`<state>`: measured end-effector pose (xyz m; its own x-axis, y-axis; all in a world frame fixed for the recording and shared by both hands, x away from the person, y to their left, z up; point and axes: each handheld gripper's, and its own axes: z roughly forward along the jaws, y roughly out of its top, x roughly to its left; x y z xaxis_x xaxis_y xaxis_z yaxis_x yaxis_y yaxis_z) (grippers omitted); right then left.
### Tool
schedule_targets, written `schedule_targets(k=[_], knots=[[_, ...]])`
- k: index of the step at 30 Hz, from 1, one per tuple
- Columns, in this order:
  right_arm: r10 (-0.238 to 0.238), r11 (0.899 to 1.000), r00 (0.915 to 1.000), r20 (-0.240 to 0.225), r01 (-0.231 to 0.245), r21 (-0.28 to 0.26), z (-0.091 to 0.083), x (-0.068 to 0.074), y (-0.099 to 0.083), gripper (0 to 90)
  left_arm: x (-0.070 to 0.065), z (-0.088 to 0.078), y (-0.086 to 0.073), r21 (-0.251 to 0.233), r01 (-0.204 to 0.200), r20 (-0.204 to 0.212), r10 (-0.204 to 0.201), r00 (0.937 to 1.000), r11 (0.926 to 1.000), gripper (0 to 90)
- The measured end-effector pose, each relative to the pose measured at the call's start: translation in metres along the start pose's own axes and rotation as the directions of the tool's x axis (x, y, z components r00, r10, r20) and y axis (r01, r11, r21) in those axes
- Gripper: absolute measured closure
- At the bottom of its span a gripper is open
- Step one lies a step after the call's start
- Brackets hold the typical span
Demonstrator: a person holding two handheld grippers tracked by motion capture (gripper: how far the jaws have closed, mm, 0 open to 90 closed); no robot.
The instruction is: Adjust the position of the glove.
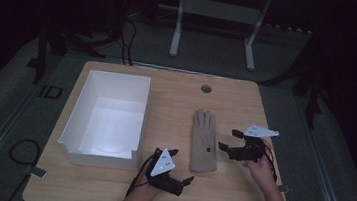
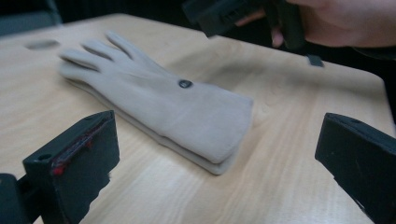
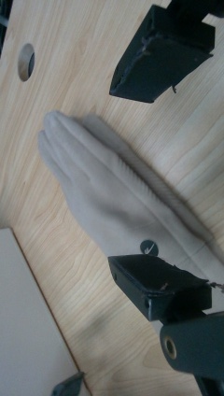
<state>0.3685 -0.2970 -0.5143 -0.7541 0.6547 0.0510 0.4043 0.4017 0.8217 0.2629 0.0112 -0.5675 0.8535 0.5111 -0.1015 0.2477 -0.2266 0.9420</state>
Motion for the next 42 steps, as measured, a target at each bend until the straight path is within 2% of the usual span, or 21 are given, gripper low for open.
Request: schedule_targets(k=[3,5,6,8,10,11,15,18,20,24,25,27,29,31,37,40,42], knots=[[0.049,0.999,0.9981,-0.037,-0.049,0.002,-0.001,-0.008,0.001,15.5,0.004,0.006,0.004,0.008,0.009,0.040,-0.009,0.9992,0.9999,0.1],[0.102,0.995,0.9926,-0.066,-0.103,-0.009,-0.002,-0.012,0.001,14.0,0.006,0.011,0.007,0.024,-0.033,0.072,0.032,0.9969,0.9991,0.5],[0.113,0.993,0.9910,-0.072,-0.114,-0.013,-0.001,-0.013,0.002,13.5,0.007,0.013,0.008,0.031,-0.055,0.069,0.053,0.9962,0.9980,5.6],[0.116,0.993,0.9910,-0.067,-0.118,-0.020,0.000,-0.013,0.003,12.9,0.009,0.018,0.011,0.045,-0.071,0.094,0.066,0.9933,0.9965,8.0],[0.105,0.994,0.9921,-0.068,-0.108,-0.037,0.003,-0.012,0.004,11.1,0.011,0.024,0.013,0.060,-0.071,0.085,0.066,0.9942,0.9956,9.7],[0.096,0.994,0.9927,-0.072,-0.099,-0.036,0.005,-0.012,0.004,11.1,0.012,0.026,0.014,0.057,-0.069,0.085,0.063,0.9943,0.9960,13.7],[0.062,0.997,0.9976,-0.032,-0.063,-0.038,0.017,-0.010,0.009,17.0,0.015,0.036,0.017,0.069,-0.092,0.079,0.086,0.9931,0.9934,15.4],[0.067,0.997,0.9977,0.008,-0.067,-0.033,0.028,-0.014,0.015,26.0,0.017,0.043,0.021,0.095,-0.135,0.122,0.123,0.9850,0.9864,21.4],[0.076,0.997,0.9970,0.007,-0.076,-0.029,0.035,-0.020,0.020,30.9,0.020,0.047,0.023,0.115,-0.162,0.137,0.146,0.9798,0.9801,22.8],[0.099,0.995,0.9950,0.013,-0.099,-0.021,0.047,-0.027,0.027,33.6,0.027,0.053,0.022,0.136,-0.156,0.143,0.137,0.9802,0.9783,25.4],[0.110,0.994,0.9936,0.024,-0.110,-0.008,0.055,-0.029,0.030,33.6,0.028,0.054,0.022,0.139,-0.154,0.146,0.134,0.9803,0.9783,25.3],[0.121,0.993,0.9925,0.017,-0.122,0.006,0.063,-0.031,0.031,33.6,0.029,0.056,0.021,0.142,-0.139,0.156,0.117,0.9808,0.9800,25.5],[0.136,0.990,0.9906,0.017,-0.136,0.024,0.074,-0.033,0.030,33.5,0.030,0.057,0.020,0.152,-0.134,0.175,0.107,0.9787,0.9793,28.8],[0.153,0.987,0.9877,0.034,-0.154,0.053,0.084,-0.036,0.027,33.5,0.029,0.058,0.019,0.158,-0.134,0.180,0.105,0.9780,0.9783,29.5],[0.213,0.972,0.9768,0.019,-0.214,0.100,0.100,-0.042,0.019,30.5,0.028,0.058,0.017,0.177,-0.141,0.179,0.110,0.9777,0.9741,29.5],[0.258,0.958,0.9661,0.004,-0.256,0.129,0.104,-0.043,0.019,31.5,0.028,0.058,0.016,0.189,-0.152,0.179,0.118,0.9768,0.9702,29.7],[0.291,0.948,0.9565,-0.024,-0.285,0.141,0.105,-0.044,0.018,37.2,0.028,0.058,0.016,0.191,-0.152,0.181,0.117,0.9765,0.9698,30.5]])
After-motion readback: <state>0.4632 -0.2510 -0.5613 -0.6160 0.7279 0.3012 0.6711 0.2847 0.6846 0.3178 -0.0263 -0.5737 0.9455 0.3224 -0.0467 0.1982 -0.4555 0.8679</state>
